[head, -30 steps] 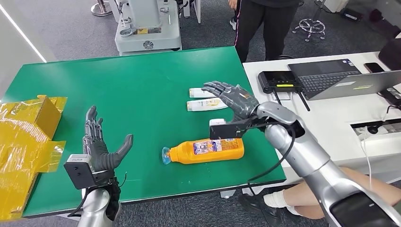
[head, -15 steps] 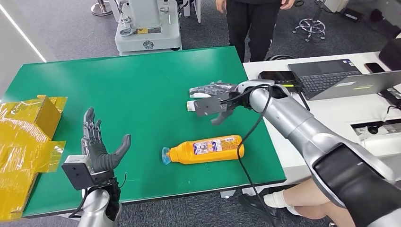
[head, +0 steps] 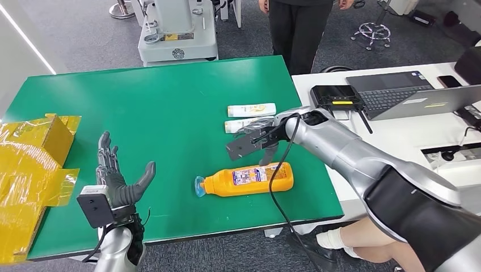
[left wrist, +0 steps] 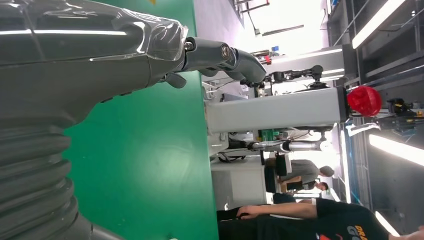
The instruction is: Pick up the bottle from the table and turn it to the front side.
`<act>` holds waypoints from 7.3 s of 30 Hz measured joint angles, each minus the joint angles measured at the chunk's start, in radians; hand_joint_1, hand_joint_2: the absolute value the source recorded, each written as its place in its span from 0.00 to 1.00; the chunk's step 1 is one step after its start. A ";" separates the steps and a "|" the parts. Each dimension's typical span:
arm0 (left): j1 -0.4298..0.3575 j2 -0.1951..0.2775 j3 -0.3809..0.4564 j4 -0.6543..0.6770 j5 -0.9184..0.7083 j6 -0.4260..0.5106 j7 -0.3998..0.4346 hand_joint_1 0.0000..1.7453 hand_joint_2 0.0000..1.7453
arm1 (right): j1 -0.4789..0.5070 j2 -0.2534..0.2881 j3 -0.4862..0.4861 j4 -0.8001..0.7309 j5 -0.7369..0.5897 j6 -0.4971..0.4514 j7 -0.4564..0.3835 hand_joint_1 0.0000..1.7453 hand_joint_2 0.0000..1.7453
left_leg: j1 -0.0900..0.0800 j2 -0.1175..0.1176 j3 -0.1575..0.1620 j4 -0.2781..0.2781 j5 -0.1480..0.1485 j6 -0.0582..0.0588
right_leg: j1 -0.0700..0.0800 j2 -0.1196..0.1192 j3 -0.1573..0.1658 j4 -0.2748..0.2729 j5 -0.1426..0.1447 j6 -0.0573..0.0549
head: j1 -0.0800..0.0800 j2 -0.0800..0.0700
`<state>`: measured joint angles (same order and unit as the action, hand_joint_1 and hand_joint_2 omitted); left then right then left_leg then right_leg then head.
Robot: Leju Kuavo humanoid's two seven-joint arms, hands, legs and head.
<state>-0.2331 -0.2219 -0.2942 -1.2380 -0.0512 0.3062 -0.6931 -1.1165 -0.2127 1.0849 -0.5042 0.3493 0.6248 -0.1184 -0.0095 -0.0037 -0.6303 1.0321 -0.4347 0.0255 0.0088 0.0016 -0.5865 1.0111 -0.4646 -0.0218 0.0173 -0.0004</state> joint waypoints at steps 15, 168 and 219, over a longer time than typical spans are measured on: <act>-0.002 0.001 0.002 0.031 0.023 -0.022 -0.002 0.00 1.00 | -0.013 -0.064 0.106 0.029 -0.065 0.034 0.006 0.00 1.00 | 0.000 0.001 0.000 0.000 0.000 0.000 | 0.000 0.000 0.000 0.000 0.000 0.000 | 0.000 0.000; -0.137 0.087 0.026 0.141 -0.026 -0.251 0.081 0.00 1.00 | 0.615 0.203 -0.560 -0.377 0.022 -0.995 -0.401 1.00 1.00 | 0.001 0.000 0.000 -0.001 0.000 0.000 | 0.001 -0.001 0.000 0.000 -0.001 -0.001 | 0.000 0.000; -0.168 -0.060 -0.107 0.143 0.027 -0.318 0.123 0.00 1.00 | 0.487 0.435 -0.660 -0.045 -0.034 -0.677 -0.562 1.00 1.00 | 0.001 -0.001 -0.001 -0.001 0.000 0.000 | 0.001 -0.001 -0.001 0.000 -0.001 -0.001 | 0.000 0.000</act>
<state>-0.4007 -0.2819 -0.4011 -1.0949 -0.0240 -0.0113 -0.5699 -0.6294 0.2223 0.4253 -0.5497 0.3151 -0.0521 -0.6805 -0.0084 -0.0043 -0.6315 1.0315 -0.4347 0.0254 0.0098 0.0009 -0.5877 1.0113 -0.4659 -0.0225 0.0172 -0.0004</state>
